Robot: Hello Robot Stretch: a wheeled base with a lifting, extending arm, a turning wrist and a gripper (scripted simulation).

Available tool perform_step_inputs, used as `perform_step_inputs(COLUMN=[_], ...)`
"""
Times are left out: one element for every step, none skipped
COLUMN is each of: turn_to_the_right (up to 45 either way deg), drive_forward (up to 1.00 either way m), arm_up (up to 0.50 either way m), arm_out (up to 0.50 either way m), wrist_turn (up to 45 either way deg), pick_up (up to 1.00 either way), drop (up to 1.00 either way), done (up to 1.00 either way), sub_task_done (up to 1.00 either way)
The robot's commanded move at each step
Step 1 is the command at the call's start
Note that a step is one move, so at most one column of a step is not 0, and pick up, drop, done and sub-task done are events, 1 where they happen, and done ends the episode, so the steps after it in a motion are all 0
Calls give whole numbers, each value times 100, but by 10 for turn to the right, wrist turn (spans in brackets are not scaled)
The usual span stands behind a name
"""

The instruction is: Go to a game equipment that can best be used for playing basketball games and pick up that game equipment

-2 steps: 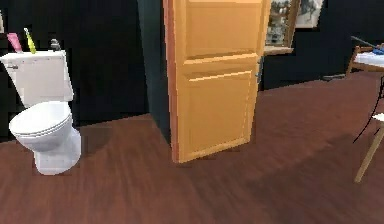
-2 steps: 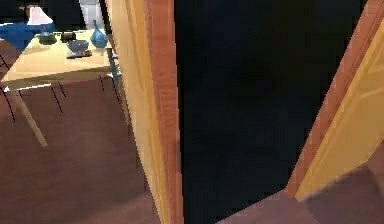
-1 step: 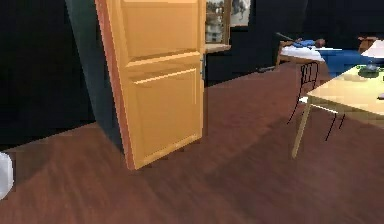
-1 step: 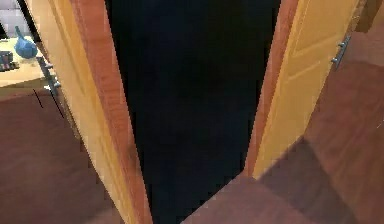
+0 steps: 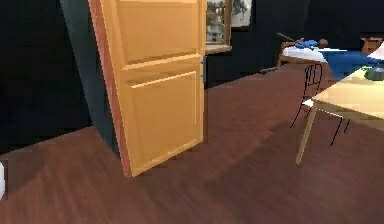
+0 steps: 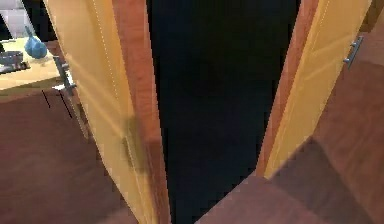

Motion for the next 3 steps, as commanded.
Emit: perform_step_inputs(turn_to_the_right=[90,0,90], drive_forward=[0,40,0], arm_up=[0,0,0], arm_out=[0,0,0], wrist_turn=[0,0,0], pick_up=[0,0,0], drop=[0,0,0], done=[0,0,0], sub_task_done=[0,0,0])
